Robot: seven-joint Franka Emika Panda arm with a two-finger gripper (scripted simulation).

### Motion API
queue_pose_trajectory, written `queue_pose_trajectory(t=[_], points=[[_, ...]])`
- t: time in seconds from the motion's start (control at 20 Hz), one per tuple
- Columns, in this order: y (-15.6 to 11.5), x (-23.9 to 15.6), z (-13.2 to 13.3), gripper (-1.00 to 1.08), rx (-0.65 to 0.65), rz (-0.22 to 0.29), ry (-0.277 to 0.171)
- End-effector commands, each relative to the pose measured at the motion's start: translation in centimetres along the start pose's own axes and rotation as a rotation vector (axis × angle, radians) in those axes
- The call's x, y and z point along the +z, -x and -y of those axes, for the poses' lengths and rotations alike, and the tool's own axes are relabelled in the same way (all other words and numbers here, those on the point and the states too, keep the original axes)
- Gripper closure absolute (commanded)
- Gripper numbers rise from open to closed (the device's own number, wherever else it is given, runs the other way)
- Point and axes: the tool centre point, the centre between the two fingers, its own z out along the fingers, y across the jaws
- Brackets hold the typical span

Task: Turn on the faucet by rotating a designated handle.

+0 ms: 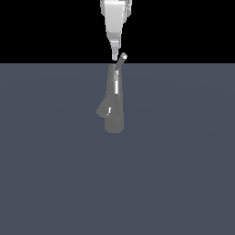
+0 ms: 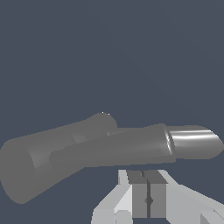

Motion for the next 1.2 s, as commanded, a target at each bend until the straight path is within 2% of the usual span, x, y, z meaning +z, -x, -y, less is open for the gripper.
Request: queue_pose_trajectory(t=[0.0,1.15], points=[[-0.4,0.1,0.3,1.08,0.001,0.000,0.000],[-9.9,2.3,5.4,1.08,0.038,-0.007,0.004]])
